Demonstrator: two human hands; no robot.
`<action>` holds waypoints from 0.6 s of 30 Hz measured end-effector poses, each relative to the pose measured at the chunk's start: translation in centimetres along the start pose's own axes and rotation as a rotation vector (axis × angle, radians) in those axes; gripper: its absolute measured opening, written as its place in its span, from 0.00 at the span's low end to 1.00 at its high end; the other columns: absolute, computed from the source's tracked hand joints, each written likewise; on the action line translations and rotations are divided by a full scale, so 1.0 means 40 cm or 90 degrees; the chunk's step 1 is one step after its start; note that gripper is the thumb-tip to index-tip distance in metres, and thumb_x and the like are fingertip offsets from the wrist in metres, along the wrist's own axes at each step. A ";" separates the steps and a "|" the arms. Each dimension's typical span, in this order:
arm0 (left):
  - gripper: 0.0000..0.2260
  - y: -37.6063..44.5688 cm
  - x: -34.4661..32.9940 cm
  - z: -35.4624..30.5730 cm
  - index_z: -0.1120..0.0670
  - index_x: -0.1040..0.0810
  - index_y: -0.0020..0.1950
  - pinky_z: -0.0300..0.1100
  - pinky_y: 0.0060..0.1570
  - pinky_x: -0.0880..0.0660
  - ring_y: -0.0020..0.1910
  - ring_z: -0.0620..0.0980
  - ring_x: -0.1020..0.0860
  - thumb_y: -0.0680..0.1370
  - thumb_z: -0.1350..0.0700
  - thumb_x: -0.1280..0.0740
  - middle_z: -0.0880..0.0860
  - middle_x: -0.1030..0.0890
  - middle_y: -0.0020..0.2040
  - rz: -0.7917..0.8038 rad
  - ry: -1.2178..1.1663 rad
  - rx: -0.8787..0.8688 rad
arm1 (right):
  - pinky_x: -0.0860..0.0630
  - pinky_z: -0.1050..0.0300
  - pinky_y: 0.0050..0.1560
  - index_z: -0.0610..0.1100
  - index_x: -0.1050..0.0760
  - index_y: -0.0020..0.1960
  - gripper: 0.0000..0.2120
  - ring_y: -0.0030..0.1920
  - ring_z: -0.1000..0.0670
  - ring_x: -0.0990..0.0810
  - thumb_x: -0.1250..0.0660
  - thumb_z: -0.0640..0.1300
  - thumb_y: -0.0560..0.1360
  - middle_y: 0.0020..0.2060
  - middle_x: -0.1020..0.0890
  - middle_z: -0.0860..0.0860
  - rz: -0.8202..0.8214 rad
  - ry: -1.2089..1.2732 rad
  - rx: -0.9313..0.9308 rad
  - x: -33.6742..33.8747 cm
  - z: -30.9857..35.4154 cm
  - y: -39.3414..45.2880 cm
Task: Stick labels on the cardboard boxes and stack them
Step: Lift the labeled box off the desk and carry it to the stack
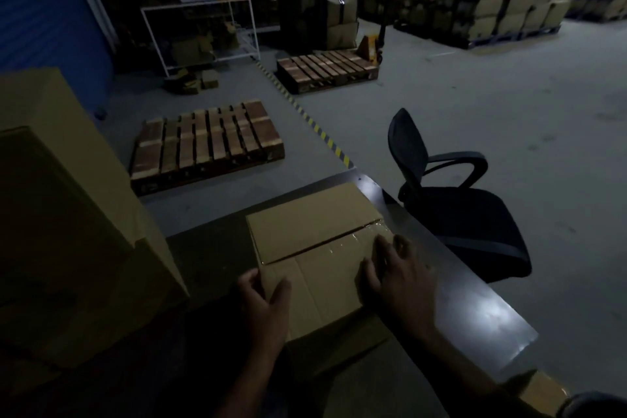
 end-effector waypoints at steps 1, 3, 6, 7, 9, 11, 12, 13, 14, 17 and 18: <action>0.28 0.012 -0.019 -0.010 0.53 0.30 0.74 0.50 0.60 0.26 0.65 0.55 0.25 0.77 0.55 0.23 0.53 0.26 0.67 0.025 -0.009 -0.004 | 0.29 0.41 0.59 0.54 0.33 0.68 0.23 0.64 0.42 0.27 0.42 0.63 0.78 0.68 0.30 0.46 -0.024 0.007 -0.004 -0.005 -0.012 0.030; 0.37 0.038 -0.062 -0.036 0.47 0.36 0.81 0.56 0.68 0.26 0.72 0.53 0.29 0.76 0.53 0.22 0.48 0.30 0.73 0.136 -0.024 -0.007 | 0.30 0.42 0.55 0.49 0.30 0.60 0.16 0.62 0.41 0.27 0.37 0.57 0.78 0.62 0.28 0.45 -0.082 0.047 -0.007 -0.018 -0.046 0.101; 0.55 0.073 -0.144 -0.077 0.40 0.48 0.85 0.60 0.74 0.30 0.77 0.49 0.35 0.67 0.42 0.17 0.45 0.37 0.80 0.289 0.008 -0.024 | 0.34 0.41 0.60 0.45 0.29 0.54 0.13 0.66 0.39 0.32 0.37 0.53 0.77 0.61 0.28 0.43 -0.129 0.110 0.034 -0.034 -0.126 0.226; 0.59 0.093 -0.174 -0.087 0.39 0.50 0.85 0.61 0.75 0.31 0.79 0.50 0.37 0.65 0.39 0.16 0.46 0.40 0.82 0.305 0.029 -0.034 | 0.35 0.40 0.64 0.45 0.28 0.56 0.15 0.69 0.40 0.34 0.39 0.55 0.76 0.64 0.29 0.43 -0.109 0.128 0.061 -0.038 -0.156 0.269; 0.60 0.141 -0.237 -0.105 0.38 0.51 0.85 0.62 0.76 0.32 0.81 0.51 0.39 0.65 0.41 0.15 0.47 0.44 0.84 0.308 0.052 -0.044 | 0.39 0.39 0.71 0.46 0.27 0.60 0.21 0.72 0.42 0.35 0.43 0.59 0.76 0.67 0.30 0.46 -0.048 0.127 0.113 -0.043 -0.211 0.357; 0.58 0.190 -0.298 -0.128 0.38 0.51 0.85 0.62 0.77 0.33 0.82 0.53 0.40 0.67 0.44 0.16 0.49 0.44 0.85 0.283 0.074 -0.054 | 0.45 0.37 0.77 0.48 0.28 0.65 0.24 0.76 0.44 0.37 0.45 0.61 0.76 0.69 0.29 0.47 -0.014 0.073 0.154 -0.046 -0.248 0.440; 0.57 0.212 -0.328 -0.138 0.39 0.51 0.86 0.60 0.77 0.34 0.82 0.53 0.40 0.68 0.44 0.16 0.49 0.44 0.85 0.271 0.086 -0.057 | 0.48 0.35 0.77 0.49 0.28 0.67 0.25 0.78 0.45 0.39 0.46 0.61 0.77 0.71 0.29 0.48 -0.010 0.039 0.175 -0.047 -0.258 0.475; 0.57 0.231 -0.357 -0.150 0.40 0.52 0.86 0.58 0.77 0.35 0.82 0.53 0.40 0.69 0.44 0.17 0.50 0.44 0.85 0.262 0.099 -0.062 | 0.47 0.35 0.77 0.49 0.28 0.69 0.25 0.78 0.47 0.40 0.46 0.60 0.78 0.72 0.29 0.50 -0.011 0.009 0.193 -0.049 -0.265 0.505; 0.56 0.249 -0.383 -0.163 0.42 0.52 0.86 0.56 0.76 0.35 0.81 0.53 0.40 0.70 0.44 0.17 0.50 0.44 0.85 0.251 0.115 -0.066 | 0.46 0.35 0.76 0.50 0.29 0.70 0.25 0.78 0.48 0.41 0.47 0.60 0.80 0.73 0.29 0.51 -0.014 -0.014 0.202 -0.050 -0.269 0.530; 0.53 0.303 -0.445 -0.187 0.44 0.51 0.87 0.50 0.74 0.37 0.81 0.53 0.40 0.72 0.45 0.18 0.50 0.44 0.85 0.224 0.161 -0.079 | 0.41 0.40 0.72 0.52 0.32 0.74 0.25 0.77 0.49 0.40 0.49 0.60 0.82 0.75 0.31 0.53 -0.019 -0.032 0.196 -0.059 -0.273 0.585; 0.53 0.318 -0.459 -0.192 0.44 0.50 0.87 0.47 0.73 0.38 0.82 0.53 0.41 0.72 0.45 0.19 0.50 0.44 0.85 0.217 0.176 -0.085 | 0.42 0.40 0.72 0.52 0.33 0.75 0.25 0.77 0.49 0.40 0.50 0.61 0.82 0.76 0.32 0.53 -0.018 -0.028 0.196 -0.065 -0.275 0.602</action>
Point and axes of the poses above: each hand's wrist, its own y-axis towards the middle knuckle, its own x-axis out of the back of the hand, z = x × y, the point moved 1 cm from there along y, towards the middle knuckle
